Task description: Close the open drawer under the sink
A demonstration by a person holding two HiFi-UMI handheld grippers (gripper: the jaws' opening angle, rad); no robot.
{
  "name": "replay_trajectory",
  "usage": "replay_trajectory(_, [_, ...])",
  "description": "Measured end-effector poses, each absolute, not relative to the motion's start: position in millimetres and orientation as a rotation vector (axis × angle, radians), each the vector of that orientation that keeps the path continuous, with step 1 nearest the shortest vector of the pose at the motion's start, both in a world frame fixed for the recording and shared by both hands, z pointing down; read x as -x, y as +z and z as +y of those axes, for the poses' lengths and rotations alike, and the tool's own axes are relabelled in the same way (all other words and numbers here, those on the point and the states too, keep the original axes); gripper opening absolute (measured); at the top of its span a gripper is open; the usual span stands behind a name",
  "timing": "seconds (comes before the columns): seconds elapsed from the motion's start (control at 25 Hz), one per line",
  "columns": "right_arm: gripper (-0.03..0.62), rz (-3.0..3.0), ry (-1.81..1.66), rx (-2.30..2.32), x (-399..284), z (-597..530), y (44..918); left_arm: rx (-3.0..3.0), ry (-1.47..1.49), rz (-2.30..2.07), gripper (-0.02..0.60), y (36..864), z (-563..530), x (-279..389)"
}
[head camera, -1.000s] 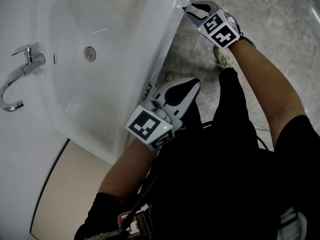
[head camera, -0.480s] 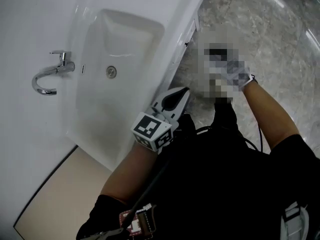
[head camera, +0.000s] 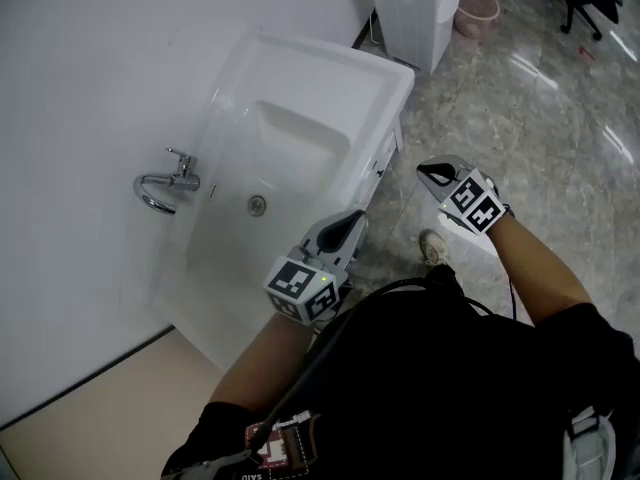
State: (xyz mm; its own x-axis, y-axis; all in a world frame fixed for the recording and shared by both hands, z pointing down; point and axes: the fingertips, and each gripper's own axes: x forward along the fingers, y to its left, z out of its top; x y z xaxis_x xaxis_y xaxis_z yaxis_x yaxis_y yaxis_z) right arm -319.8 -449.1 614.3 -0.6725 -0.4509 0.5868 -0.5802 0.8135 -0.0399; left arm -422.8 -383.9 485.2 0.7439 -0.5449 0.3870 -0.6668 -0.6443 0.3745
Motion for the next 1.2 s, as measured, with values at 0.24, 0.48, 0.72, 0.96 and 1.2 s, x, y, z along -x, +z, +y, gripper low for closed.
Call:
replay_trajectory(0.24, [0.002,-2.453,0.254,-0.769,334.1,-453.5,553.0,-2.504,0.248,-1.008,0.0,421.6,-385.3,458.8])
replay_trajectory(0.48, [0.002,-2.487,0.21,-0.744,363.1,-460.5,502.5,-2.521,0.197,-1.167,0.0,375.6,-377.9,517.0])
replay_trajectory(0.72, [0.002,-2.566,0.222,-0.685,390.9,-478.6,452.6,-2.456,0.105,-1.435,0.0,339.8,-366.4,582.7])
replay_trajectory(0.96, [0.002,-2.65,0.157,-0.518,431.6,-493.4,407.6,-2.283,-0.028,-1.711,0.0,327.6,-333.2,636.7])
replay_trajectory(1.2, [0.002,-2.697,0.106,-0.29,487.8,-500.0,382.9,-2.05,-0.129,-1.947,0.0,332.8,-290.9,671.9])
